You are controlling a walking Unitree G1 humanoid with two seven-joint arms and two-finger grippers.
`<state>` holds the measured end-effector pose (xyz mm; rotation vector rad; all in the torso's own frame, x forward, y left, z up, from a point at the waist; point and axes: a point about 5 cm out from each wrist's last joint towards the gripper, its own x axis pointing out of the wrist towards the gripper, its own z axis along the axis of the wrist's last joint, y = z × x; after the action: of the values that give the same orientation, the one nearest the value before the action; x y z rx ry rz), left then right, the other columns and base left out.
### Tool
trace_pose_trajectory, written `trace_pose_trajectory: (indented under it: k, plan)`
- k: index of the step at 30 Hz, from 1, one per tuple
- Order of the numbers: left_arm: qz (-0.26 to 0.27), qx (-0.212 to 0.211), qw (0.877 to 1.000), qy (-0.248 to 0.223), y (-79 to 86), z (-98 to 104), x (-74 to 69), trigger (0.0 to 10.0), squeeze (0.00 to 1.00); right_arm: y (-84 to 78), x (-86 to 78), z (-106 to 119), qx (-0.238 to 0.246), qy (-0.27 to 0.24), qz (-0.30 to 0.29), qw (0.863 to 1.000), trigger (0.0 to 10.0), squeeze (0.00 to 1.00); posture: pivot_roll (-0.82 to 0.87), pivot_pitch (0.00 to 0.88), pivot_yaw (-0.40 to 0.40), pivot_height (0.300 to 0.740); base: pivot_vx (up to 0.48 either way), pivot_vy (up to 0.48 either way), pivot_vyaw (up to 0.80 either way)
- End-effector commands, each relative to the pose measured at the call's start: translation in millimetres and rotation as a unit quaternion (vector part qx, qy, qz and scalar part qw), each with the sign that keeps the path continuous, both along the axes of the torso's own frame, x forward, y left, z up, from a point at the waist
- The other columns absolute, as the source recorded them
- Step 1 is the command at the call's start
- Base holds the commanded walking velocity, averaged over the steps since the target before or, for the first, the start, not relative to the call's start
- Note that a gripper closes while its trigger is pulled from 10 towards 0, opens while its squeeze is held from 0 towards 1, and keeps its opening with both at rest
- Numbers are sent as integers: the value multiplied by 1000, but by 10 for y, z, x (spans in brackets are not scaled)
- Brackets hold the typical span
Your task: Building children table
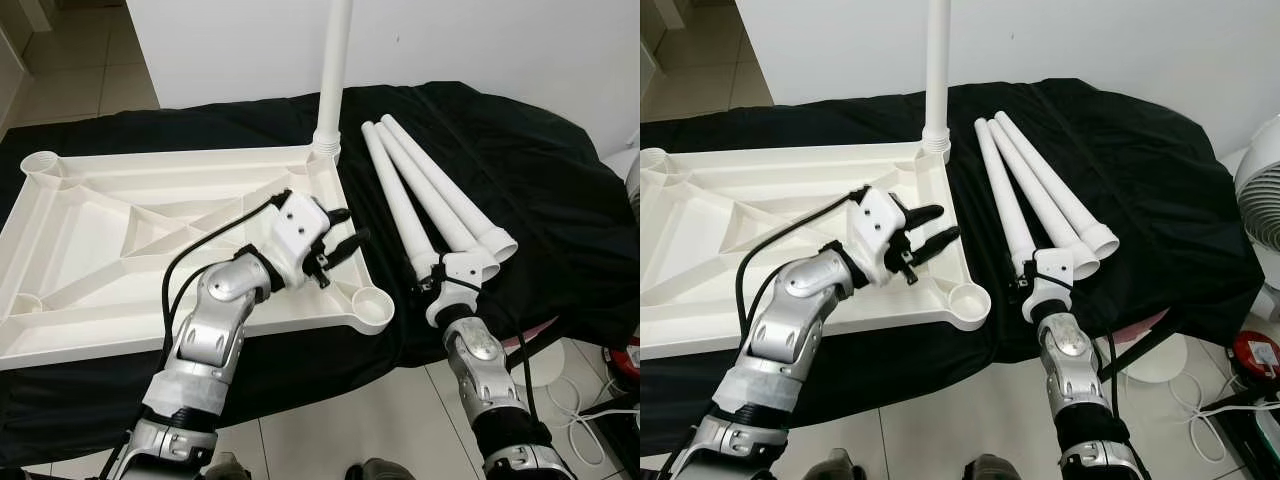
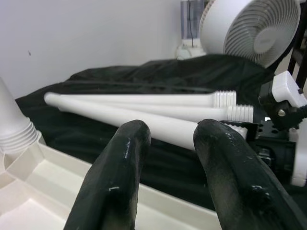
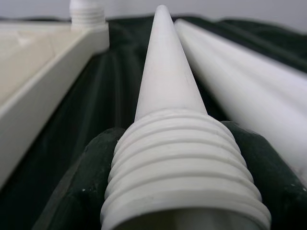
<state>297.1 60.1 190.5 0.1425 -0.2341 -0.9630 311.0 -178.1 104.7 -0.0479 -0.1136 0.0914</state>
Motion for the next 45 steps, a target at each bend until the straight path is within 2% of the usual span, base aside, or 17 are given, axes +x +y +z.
trace_pose_trajectory:
  k: [1,3,4,8,9,11,13,15,19,20,26,34,35,41,42,44,45]
  plan:
    - [41,-25,999,7,24,34,48,10000,0,12,78,306,5,-70,-3,998,10000,0,-20,0,7,740,0,0,0]
    - [39,-43,998,13,20,82,73,10000,0,36,138,557,2,-122,-7,992,10000,0,-22,0,8,740,0,0,0]
    - [39,-43,998,13,20,82,73,10000,0,36,138,557,2,-122,-7,992,10000,0,-22,0,8,740,0,0,0]
    - [39,-72,997,12,31,185,107,10000,0,157,156,974,-2,-216,7,976,10000,0,-18,0,8,740,0,0,0]
    - [39,-72,997,12,31,185,107,10000,0,157,156,974,-2,-216,7,976,10000,0,-18,0,8,740,0,0,0]
    - [36,-90,995,16,45,232,121,10000,0,245,124,1172,-11,-265,18,964,10000,0,-15,0,7,740,0,0,0]
    - [35,-104,994,20,59,262,130,10000,0,294,99,1265,-27,-289,25,957,10000,0,-15,0,7,740,0,0,0]
    - [36,-124,991,24,84,308,143,10000,0,361,43,1381,-65,-330,30,941,10000,0,-13,0,6,740,0,0,0]
    - [36,-136,990,27,109,337,152,10000,0,402,6,1463,-91,-355,26,930,10000,0,-12,0,7,740,0,0,0]
    - [35,-138,989,25,124,350,161,10000,0,450,-23,1527,-101,-371,32,922,10000,0,-11,0,7,740,0,0,0]
    - [37,-150,988,24,156,391,191,10000,0,548,-62,1551,-132,-386,49,912,10000,0,-13,0,10,740,0,0,0]
    - [28,-178,983,43,185,437,232,10000,0,575,-53,1330,-145,-352,67,922,10000,0,-14,0,8,740,0,0,0]
    - [34,-189,979,63,208,436,275,10000,0,599,-57,1218,-155,-335,77,926,10000,0,-11,0,4,740,0,0,0]
    - [38,-213,971,100,246,441,346,10000,0,655,-74,1103,-166,-317,94,929,10000,0,-11,0,4,740,0,0,0]
    - [22,-238,960,146,263,451,388,10000,0,700,-96,1016,-179,-306,110,929,10000,0,-11,0,5,740,0,0,0]
    - [17,-245,958,150,270,464,393,10000,0,712,-103,992,-184,-303,114,928,10000,0,-11,0,5,740,0,0,0]
    - [6,-257,951,173,282,475,414,10000,298,740,-116,920,-190,-293,124,929,10000,0,-11,0,4,740,0,0,0]
